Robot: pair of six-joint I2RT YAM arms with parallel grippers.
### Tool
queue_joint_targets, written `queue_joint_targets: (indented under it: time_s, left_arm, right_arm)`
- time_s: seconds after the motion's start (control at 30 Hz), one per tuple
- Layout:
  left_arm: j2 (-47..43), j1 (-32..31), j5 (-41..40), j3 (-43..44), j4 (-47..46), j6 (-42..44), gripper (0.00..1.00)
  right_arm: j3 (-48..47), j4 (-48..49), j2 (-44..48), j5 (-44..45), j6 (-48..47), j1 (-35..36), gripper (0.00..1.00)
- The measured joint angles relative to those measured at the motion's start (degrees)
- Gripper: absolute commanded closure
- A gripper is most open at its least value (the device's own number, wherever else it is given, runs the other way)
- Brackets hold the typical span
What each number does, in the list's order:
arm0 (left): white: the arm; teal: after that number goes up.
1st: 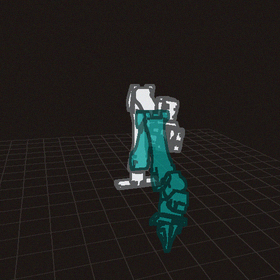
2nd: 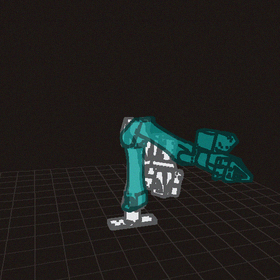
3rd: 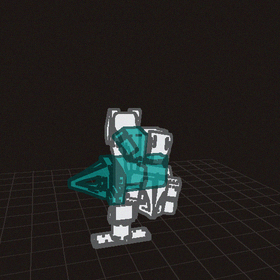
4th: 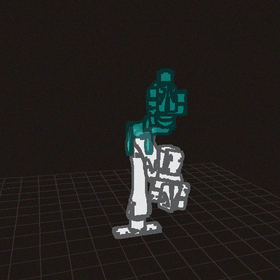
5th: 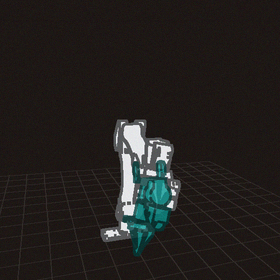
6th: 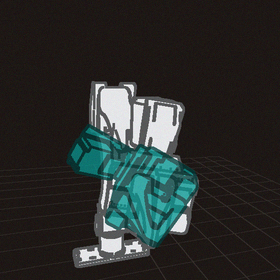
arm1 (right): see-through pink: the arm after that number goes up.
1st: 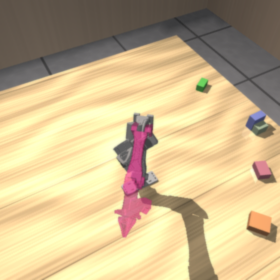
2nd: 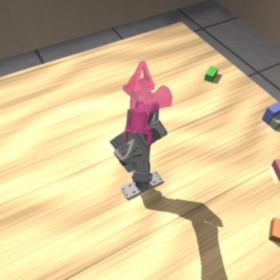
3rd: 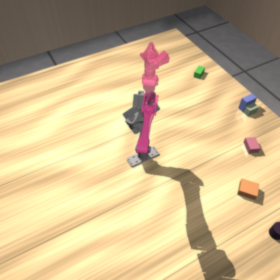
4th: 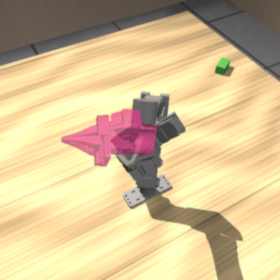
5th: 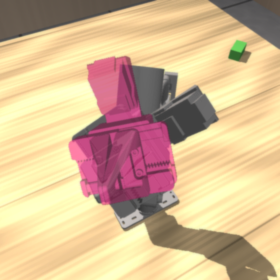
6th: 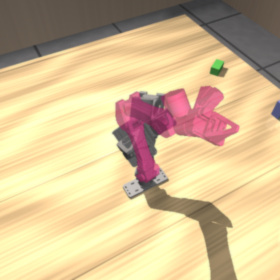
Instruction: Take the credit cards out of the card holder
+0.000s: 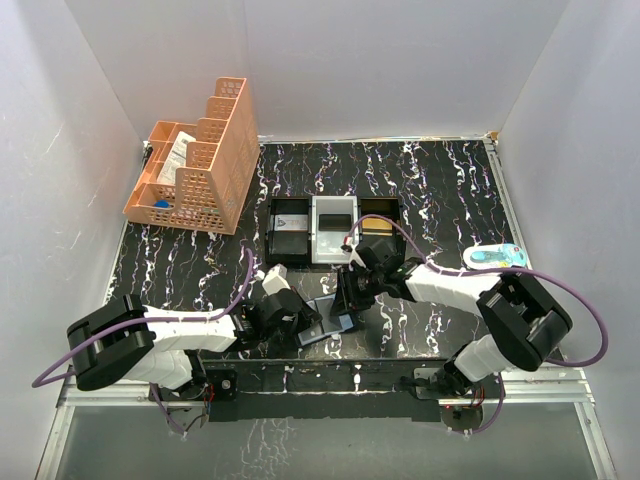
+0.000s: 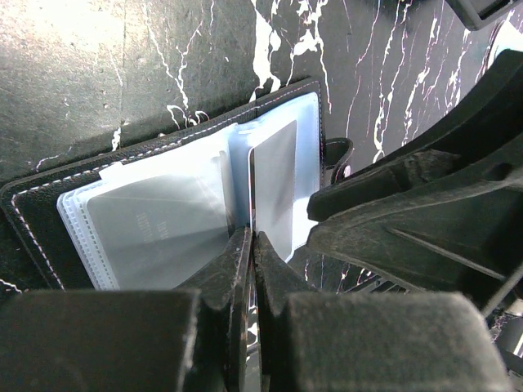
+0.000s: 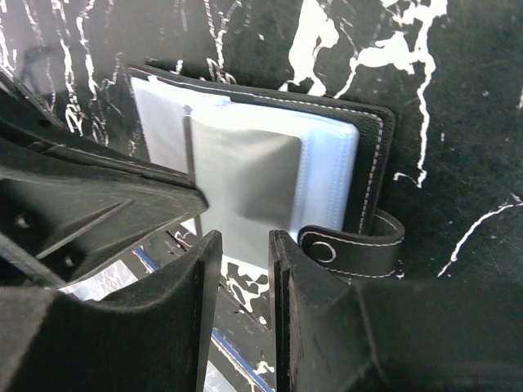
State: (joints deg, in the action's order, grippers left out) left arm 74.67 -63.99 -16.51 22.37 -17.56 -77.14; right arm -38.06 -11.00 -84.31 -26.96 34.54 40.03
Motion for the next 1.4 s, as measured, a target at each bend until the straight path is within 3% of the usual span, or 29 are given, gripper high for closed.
queue_joint_targets:
  time_s: [0.33, 0.6, 0.8, 1.17, 1.4]
  left_arm:
    - [0.0, 0.0, 0.0, 0.0, 0.0, 0.0, 1.0]
    - [0.0, 0.0, 0.0, -0.5, 0.0, 0.0, 0.87]
    - [-0.1, 0.0, 0.1, -1.4, -0.8, -0.2, 1.0]
    - [-1.3, 0.0, 0.1, -2.8, -2.1, -1.5, 1.0]
    - [-7.0, 0.0, -0.5, -5.6, -0.6, -2.2, 1.0]
  right_arm:
    - [-1.3, 0.7, -1.4, 0.7, 0.3, 0.9, 0.73]
    - [-1.3, 1.0, -2.9, 3.0, 1.6, 1.0, 0.74]
    - [-1.1, 1.4, -2.9, 3.2, 2.0, 1.1, 0.74]
    - [-1.0, 2.0, -3.3, 3.1, 3.0, 1.1, 0.76]
    - [-1.0, 2.4, -3.5, 3.2, 3.1, 1.1, 0.76]
